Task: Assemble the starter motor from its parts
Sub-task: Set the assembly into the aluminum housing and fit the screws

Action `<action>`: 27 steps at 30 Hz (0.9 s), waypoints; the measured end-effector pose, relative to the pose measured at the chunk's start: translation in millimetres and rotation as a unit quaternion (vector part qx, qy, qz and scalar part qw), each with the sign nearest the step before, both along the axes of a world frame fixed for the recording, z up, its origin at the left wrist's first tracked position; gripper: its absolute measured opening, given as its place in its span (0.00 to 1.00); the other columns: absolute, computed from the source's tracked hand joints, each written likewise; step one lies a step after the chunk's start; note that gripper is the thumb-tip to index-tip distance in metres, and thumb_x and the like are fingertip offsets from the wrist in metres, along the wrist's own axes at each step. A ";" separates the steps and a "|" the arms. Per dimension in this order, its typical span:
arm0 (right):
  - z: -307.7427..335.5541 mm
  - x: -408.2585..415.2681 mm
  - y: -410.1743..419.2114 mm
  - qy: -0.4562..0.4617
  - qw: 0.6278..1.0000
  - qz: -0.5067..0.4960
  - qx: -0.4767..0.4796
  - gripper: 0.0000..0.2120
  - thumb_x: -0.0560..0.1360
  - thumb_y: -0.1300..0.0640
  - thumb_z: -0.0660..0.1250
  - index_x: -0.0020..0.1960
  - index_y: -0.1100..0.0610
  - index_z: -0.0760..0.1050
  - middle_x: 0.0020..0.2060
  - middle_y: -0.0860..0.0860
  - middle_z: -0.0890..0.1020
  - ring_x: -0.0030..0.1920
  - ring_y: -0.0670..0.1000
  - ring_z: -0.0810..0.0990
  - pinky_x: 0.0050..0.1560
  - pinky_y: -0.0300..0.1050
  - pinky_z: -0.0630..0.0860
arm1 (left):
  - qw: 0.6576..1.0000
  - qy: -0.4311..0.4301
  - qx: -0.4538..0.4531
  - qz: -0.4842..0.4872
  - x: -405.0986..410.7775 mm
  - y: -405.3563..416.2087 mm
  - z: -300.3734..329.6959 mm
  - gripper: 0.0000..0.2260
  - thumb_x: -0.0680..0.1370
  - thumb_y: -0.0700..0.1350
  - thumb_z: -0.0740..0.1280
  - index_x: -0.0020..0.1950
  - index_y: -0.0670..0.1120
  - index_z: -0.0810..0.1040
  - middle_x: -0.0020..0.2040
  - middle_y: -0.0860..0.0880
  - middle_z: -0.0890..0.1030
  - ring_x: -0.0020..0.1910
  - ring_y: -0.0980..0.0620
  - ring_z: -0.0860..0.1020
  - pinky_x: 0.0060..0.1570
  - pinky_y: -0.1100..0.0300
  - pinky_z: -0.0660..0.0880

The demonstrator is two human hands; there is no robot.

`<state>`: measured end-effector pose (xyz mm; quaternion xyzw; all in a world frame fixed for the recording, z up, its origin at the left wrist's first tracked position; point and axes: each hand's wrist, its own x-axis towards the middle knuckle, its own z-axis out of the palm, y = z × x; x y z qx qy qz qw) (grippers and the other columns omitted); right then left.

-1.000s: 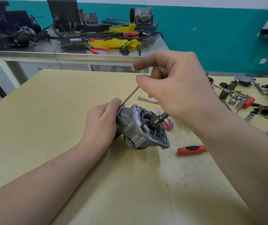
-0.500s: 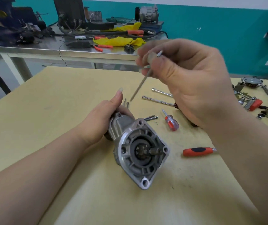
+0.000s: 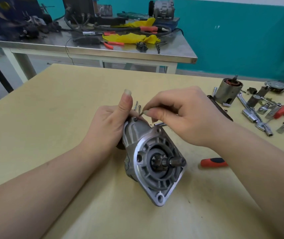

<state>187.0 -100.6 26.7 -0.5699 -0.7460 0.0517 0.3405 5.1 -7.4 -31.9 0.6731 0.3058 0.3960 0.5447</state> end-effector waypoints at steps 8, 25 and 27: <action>-3.4 2.6 -1.5 -0.013 0.998 0.042 0.036 0.04 0.79 0.60 0.72 0.51 0.58 0.86 0.40 0.44 0.84 0.41 0.41 0.81 0.44 0.31 0.72 | 1.000 -0.007 -0.005 -0.030 3.0 4.7 -4.1 0.38 0.81 0.73 0.54 0.40 0.43 0.88 0.38 0.43 0.88 0.38 0.47 0.86 0.40 0.58 0.80; 2.1 -0.5 -0.6 -0.091 0.992 0.048 0.074 0.04 0.79 0.61 0.72 0.50 0.58 0.86 0.40 0.42 0.80 0.42 0.43 0.78 0.49 0.36 0.73 | 0.998 0.024 0.032 -0.042 10.4 4.3 -6.3 0.40 0.81 0.73 0.50 0.42 0.41 0.85 0.39 0.34 0.81 0.35 0.50 0.79 0.36 0.62 0.73; 3.4 0.3 -0.9 -0.125 0.987 0.054 0.084 0.05 0.80 0.60 0.71 0.51 0.58 0.86 0.40 0.45 0.83 0.42 0.47 0.80 0.47 0.43 0.77 | 0.998 0.014 0.020 -0.050 10.8 5.2 -7.8 0.40 0.84 0.73 0.51 0.43 0.41 0.85 0.40 0.33 0.81 0.37 0.49 0.79 0.39 0.59 0.74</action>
